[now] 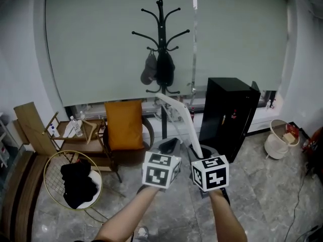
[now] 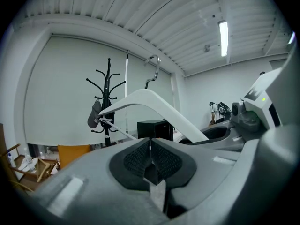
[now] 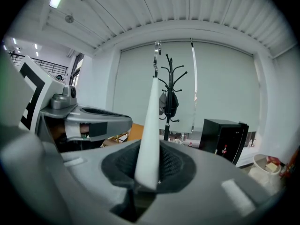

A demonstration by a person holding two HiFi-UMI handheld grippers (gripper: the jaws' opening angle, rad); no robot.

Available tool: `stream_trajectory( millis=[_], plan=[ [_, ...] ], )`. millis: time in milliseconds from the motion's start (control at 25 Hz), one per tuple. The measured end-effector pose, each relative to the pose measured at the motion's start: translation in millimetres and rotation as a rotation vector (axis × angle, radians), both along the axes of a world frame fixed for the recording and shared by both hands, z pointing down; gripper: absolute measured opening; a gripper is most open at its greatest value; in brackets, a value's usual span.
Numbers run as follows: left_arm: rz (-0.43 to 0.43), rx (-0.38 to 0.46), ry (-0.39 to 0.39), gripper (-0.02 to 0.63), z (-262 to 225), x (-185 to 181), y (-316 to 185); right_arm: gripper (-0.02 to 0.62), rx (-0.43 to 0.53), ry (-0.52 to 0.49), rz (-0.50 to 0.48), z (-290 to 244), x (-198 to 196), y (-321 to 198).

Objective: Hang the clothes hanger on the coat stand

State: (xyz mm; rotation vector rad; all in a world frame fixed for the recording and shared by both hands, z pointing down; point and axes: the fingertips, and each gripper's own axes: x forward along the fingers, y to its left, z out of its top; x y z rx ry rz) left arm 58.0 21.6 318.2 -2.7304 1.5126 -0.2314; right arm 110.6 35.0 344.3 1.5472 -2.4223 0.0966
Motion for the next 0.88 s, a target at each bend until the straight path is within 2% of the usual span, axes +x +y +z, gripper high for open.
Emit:
stream_trajectory(
  millis=[240,560,880],
  plan=[
    [0.040,-0.007,0.015,0.012,0.3,-29.4,-53.2,0.069,-0.006,0.007,0.043,-2.6,-31.6,-50.8],
    [0.089,-0.036,0.052,0.012,6.5,-91.7,-122.5,0.069,-0.027,0.029,0.104,-0.2,-88.0,-114.1],
    [0.126,-0.044,0.068,0.012,8.3,-136.8,-170.7,0.069,-0.043,0.041,0.140,3.9,-131.5,-158.8]
  ],
)
